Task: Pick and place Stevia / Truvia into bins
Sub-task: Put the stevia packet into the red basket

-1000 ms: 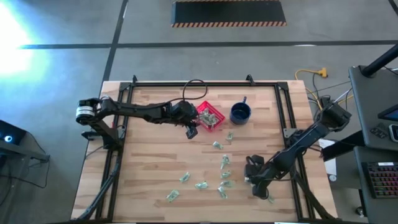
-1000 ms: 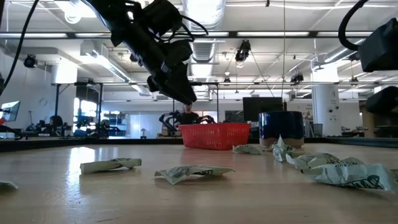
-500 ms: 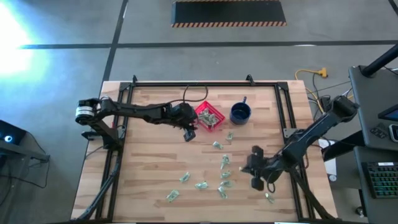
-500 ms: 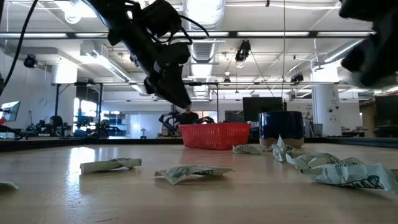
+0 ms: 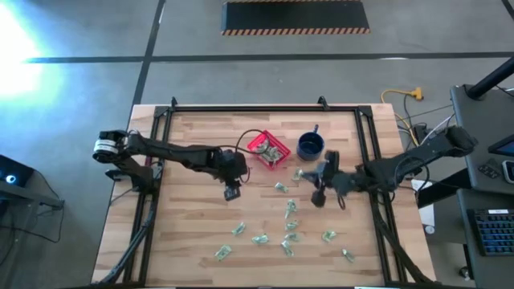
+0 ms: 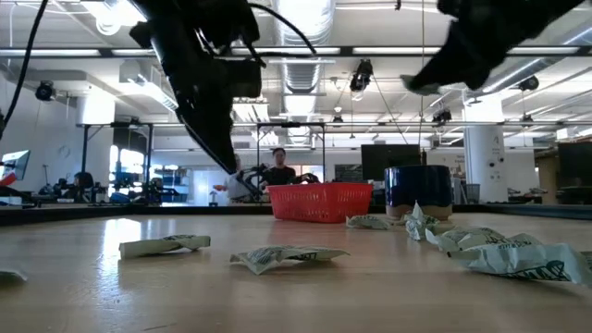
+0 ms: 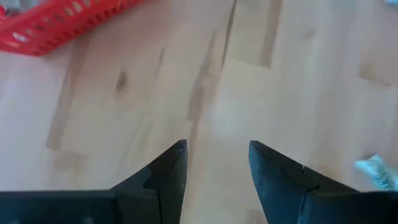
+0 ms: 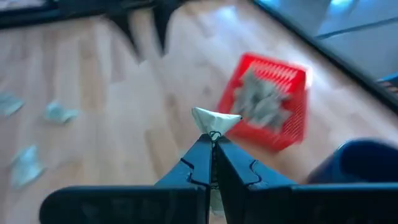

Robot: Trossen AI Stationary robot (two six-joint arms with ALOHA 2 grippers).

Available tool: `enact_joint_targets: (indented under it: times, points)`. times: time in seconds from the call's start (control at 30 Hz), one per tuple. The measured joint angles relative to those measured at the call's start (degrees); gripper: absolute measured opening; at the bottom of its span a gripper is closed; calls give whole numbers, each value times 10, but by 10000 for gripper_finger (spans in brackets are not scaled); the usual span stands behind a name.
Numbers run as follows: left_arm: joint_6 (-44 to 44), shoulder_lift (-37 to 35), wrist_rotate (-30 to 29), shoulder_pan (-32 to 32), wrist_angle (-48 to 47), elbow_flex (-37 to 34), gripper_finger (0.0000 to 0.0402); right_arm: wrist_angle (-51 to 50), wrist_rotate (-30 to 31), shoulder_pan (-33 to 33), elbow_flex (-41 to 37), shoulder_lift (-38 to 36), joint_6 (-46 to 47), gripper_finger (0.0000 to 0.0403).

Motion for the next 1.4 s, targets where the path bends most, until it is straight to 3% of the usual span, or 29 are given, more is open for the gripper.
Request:
enact_joint_targets:
  times: [0.2, 0.37, 0.7, 1.07, 1.4]
  points:
    - [-36, -38, -46, -27, 11, 0, 155, 103, -87, -116, 0, 14, -100, 9]
    - [-53, -96, -109, -51, 11, -1, 155, 187, -166, -191, 0, 55, -117, 9]
    - [-100, -201, -140, -85, 20, -33, 155, 286, -249, -256, 1, 147, -108, 9]
    - [-171, -227, -143, -98, 56, -92, 155, 375, -320, -327, 2, 240, -17, 9]
    - [-169, -227, -146, -99, 67, -94, 155, 284, -345, -349, 100, 298, -38, 9]
